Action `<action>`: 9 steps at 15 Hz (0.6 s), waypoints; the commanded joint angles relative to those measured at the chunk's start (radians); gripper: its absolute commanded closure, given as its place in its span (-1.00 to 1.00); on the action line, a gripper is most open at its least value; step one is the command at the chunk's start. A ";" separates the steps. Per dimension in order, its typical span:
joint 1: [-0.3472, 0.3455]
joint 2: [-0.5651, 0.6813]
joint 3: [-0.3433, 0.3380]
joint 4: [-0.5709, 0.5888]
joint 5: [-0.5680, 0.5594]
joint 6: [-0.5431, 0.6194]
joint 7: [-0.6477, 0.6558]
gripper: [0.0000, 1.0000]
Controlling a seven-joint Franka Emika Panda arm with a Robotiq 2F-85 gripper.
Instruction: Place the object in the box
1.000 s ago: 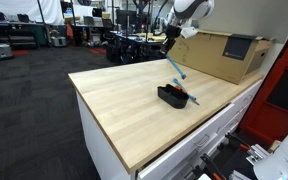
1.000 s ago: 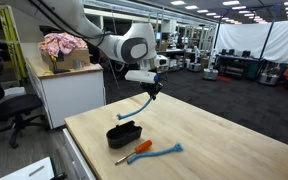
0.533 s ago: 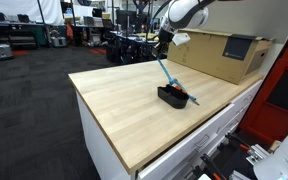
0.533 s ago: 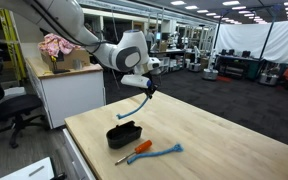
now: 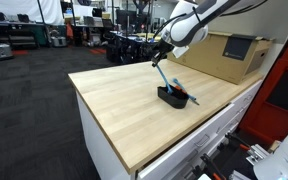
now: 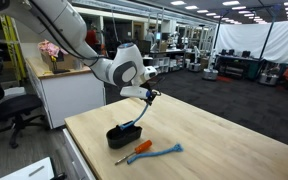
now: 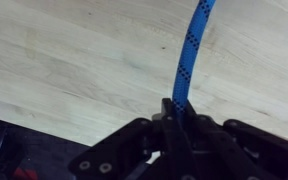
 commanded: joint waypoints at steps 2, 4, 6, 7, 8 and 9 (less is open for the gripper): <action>-0.026 -0.036 0.032 -0.097 0.069 0.032 -0.164 0.94; -0.029 -0.053 0.037 -0.133 0.112 0.032 -0.243 0.94; -0.028 -0.063 0.037 -0.164 0.148 0.037 -0.308 0.94; -0.027 -0.069 0.035 -0.180 0.166 0.040 -0.337 0.94; -0.026 -0.075 0.033 -0.194 0.182 0.042 -0.363 0.94; -0.024 -0.081 0.031 -0.208 0.197 0.044 -0.389 0.94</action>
